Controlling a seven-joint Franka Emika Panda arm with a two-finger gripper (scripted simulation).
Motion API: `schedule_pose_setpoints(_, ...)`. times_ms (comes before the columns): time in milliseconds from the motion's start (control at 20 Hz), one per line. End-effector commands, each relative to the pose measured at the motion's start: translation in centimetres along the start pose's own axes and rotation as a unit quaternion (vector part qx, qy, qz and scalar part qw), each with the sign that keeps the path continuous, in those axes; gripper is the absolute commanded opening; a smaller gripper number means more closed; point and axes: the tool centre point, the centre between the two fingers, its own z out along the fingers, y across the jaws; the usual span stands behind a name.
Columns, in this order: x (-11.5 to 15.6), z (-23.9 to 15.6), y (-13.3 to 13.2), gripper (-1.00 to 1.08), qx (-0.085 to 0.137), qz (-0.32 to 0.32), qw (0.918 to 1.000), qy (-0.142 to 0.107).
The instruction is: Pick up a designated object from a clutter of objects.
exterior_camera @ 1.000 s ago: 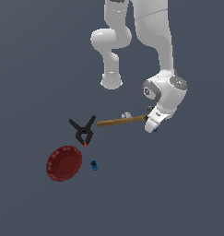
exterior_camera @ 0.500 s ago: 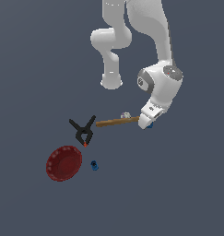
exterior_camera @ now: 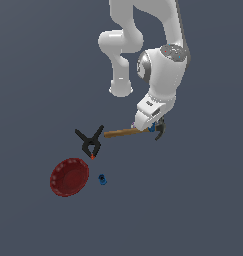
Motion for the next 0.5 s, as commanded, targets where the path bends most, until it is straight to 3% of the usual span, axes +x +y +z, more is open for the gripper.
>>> schedule_pose_setpoints(0,-1.1,-2.4,1.8,-1.00,0.001,0.000,1.0000,0.001)
schedule_pose_setpoints(450,-4.9,-11.0,8.5,-1.00,0.002,-0.001,1.0000,0.001)
